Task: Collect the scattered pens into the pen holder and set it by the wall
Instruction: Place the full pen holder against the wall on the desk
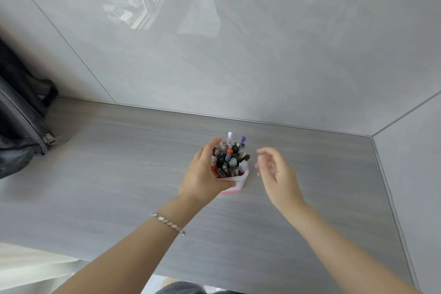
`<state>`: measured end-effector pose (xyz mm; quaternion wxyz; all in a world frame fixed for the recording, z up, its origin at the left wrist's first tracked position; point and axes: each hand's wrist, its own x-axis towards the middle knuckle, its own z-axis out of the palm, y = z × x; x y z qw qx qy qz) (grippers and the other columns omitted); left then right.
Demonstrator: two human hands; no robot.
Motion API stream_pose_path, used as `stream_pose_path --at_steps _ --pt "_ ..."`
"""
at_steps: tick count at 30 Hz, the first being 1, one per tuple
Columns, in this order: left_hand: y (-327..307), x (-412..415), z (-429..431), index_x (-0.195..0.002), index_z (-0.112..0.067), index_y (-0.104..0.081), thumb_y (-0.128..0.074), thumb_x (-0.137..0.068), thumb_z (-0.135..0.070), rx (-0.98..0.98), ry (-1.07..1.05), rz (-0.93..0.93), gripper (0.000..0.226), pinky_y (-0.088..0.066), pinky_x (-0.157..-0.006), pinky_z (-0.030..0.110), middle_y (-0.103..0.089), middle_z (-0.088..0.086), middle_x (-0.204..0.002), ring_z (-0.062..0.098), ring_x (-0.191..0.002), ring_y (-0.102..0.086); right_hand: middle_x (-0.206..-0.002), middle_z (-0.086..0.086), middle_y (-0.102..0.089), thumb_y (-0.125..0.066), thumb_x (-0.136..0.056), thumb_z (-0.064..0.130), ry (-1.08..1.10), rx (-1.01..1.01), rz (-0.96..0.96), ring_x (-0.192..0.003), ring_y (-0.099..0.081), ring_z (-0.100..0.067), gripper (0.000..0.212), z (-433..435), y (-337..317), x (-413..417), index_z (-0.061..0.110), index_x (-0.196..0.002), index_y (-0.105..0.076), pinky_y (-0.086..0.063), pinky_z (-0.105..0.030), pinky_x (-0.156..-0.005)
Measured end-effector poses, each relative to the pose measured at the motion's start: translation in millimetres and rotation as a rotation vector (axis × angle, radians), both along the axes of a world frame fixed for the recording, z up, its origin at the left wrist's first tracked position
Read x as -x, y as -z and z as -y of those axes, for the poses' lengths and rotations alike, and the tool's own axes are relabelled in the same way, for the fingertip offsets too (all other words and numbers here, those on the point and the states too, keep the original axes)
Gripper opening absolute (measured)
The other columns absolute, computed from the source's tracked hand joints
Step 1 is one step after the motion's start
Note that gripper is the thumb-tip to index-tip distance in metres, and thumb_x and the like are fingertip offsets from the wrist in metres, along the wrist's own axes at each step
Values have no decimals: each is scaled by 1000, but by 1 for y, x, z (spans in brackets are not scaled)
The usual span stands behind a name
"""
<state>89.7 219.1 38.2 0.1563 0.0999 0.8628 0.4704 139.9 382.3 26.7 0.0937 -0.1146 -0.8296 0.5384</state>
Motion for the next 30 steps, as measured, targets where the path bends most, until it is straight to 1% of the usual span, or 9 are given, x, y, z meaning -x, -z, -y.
stream_pose_path --at_steps 2,4,8,12,16,21,23,27,30 --pt "-1 7 6 -122 -40 -36 -84 -53 -13 -24 -48 11 88 -38 -85 24 -49 -11 -118 9 -108 -46 -82 2 -62 -47 -92 22 -61 -101 243 -80 -60 -23 11 -12 4 6 32 -96 -51 -45 -31 -75" --pt "-7 23 18 -115 -47 -36 -86 -50 -15 -46 -83 10 88 -44 -84 28 -54 -9 -116 13 -106 -52 -86 2 -59 -48 -92 22 -200 -286 455 -81 -54 -18 17 -19 8 15 23 -107 -54 -39 -26 -74" --pt "-23 77 53 -118 -40 -37 -86 -51 -13 -19 -59 -49 88 -43 -84 29 -55 -4 -115 18 -103 -54 -96 -1 -58 -47 -92 24 -347 -453 641 -88 -55 -20 28 -10 6 34 14 -117 -54 -39 -25 -77" --pt "-35 137 88 -122 -28 -38 -84 -52 -7 71 39 -126 87 -39 -82 27 -54 -1 -115 21 -101 -52 -113 -6 -63 -45 -92 25 -302 -471 682 -95 -57 -20 28 15 -1 52 16 -116 -54 -41 -26 -82" --pt "-32 173 114 -123 -21 -39 -81 -54 1 100 150 -109 84 -37 -79 25 -53 -2 -109 20 -97 -51 -121 -7 -60 -43 -93 24 -240 -480 689 -108 -56 -22 28 44 -7 66 15 -118 -53 -42 -26 -86" --pt "-9 188 137 -116 -33 -37 -79 -54 1 -9 204 9 83 -41 -83 28 -55 -1 -110 23 -105 -55 -124 -6 -60 -43 -93 22 -159 -519 700 -114 -54 -21 29 70 -17 70 14 -118 -54 -41 -26 -92" --pt "-6 192 141 -122 -31 -35 -79 -56 2 -23 235 28 86 -40 -84 27 -54 -2 -112 23 -108 -54 -126 -5 -59 -43 -93 22 -143 -524 717 -116 -53 -21 29 76 -21 70 14 -118 -54 -41 -26 -94" --pt "-13 196 141 -135 -26 -25 -77 -61 0 144 304 -4 95 -38 -84 27 -53 4 -117 27 -112 -51 -126 -6 -59 -43 -92 23 -121 -550 751 -116 -53 -23 29 83 -32 68 15 -117 -54 -41 -29 -95" --pt "-19 183 139 -143 -23 -8 -79 -63 -13 307 274 -78 108 -38 -99 38 -40 12 -140 30 -129 -38 -126 -5 -58 -43 -92 22 -127 -566 757 -116 -53 -23 28 88 -41 68 14 -116 -55 -41 -28 -95"
